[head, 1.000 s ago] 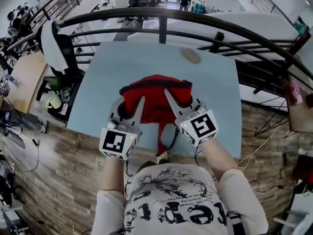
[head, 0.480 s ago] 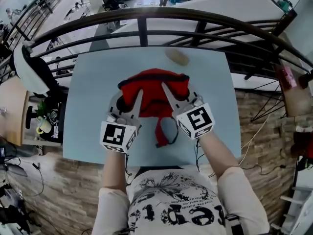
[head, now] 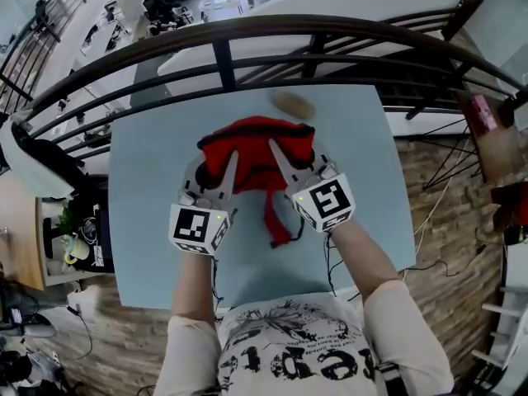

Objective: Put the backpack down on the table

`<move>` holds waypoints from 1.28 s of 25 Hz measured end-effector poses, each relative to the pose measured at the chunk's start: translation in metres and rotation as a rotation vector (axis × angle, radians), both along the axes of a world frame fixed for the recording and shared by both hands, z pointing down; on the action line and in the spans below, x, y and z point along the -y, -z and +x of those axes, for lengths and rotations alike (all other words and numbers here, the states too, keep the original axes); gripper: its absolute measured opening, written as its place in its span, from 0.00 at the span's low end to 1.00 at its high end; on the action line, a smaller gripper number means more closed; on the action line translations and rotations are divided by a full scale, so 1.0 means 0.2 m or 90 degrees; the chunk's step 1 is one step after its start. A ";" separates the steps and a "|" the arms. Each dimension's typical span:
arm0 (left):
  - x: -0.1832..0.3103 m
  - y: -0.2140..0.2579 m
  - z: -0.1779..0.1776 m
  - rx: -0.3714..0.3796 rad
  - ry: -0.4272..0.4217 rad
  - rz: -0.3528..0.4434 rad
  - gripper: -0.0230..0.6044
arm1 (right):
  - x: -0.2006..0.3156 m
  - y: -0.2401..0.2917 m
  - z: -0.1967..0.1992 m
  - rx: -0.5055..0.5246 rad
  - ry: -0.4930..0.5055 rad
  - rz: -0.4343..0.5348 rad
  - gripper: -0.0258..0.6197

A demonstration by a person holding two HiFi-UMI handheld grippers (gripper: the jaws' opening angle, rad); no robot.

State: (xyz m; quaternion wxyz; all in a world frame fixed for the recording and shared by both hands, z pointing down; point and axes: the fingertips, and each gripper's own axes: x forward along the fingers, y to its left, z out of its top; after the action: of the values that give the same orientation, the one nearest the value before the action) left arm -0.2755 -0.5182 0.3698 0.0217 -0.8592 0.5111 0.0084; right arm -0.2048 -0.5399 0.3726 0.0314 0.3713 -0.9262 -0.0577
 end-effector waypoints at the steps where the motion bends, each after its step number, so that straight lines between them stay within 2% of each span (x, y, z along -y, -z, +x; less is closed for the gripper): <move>1: 0.03 -0.02 -0.01 -0.004 -0.003 0.000 0.12 | 0.03 -0.01 -0.01 0.000 -0.004 0.001 0.08; 6: 0.10 -0.11 -0.06 -0.018 -0.025 0.000 0.12 | 0.07 -0.10 -0.06 0.000 -0.032 -0.003 0.08; 13: 0.02 -0.24 -0.06 -0.034 -0.053 -0.030 0.12 | -0.01 -0.26 -0.04 0.008 -0.065 -0.040 0.09; 26: -0.42 -0.55 0.00 -0.064 -0.041 -0.101 0.13 | -0.44 -0.55 0.02 -0.010 -0.012 -0.113 0.10; 32: -0.63 -0.77 0.00 -0.060 -0.022 -0.161 0.13 | -0.64 -0.74 0.05 -0.008 -0.001 -0.165 0.12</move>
State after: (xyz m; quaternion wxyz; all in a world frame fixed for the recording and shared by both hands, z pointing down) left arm -0.2747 -0.3922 0.5244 -0.1111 -0.8623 0.4938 -0.0156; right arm -0.1950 -0.4112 0.5209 0.0849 0.3646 -0.9253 0.0600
